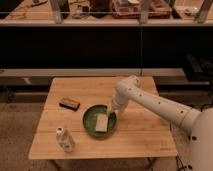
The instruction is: Drag the ceramic bowl in a circle
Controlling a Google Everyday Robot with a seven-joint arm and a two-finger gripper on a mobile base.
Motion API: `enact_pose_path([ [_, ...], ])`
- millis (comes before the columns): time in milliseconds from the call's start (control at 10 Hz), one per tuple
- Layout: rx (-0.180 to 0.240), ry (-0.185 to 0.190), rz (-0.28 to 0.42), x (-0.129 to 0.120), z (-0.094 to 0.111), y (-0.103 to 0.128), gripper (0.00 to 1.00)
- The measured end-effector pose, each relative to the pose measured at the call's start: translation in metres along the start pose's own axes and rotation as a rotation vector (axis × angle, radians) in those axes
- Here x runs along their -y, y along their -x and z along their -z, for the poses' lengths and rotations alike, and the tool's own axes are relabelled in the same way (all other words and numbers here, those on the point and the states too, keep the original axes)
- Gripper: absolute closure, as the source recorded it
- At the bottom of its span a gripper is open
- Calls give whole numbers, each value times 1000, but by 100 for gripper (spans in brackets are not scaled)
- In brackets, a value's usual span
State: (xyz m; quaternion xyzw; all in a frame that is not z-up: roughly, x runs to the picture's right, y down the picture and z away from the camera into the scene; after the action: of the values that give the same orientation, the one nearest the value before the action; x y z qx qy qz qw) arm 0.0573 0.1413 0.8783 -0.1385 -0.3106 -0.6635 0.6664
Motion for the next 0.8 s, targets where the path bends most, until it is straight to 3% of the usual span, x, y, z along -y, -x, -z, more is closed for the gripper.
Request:
enact_pose_path([
  [200, -31, -7, 11, 9, 5, -5, 73],
  [400, -85, -37, 47, 36, 17, -22, 96],
  [600, -89, -106, 49, 64, 9, -37, 100],
  [800, -55, -175, -29, 72, -17, -51, 100],
])
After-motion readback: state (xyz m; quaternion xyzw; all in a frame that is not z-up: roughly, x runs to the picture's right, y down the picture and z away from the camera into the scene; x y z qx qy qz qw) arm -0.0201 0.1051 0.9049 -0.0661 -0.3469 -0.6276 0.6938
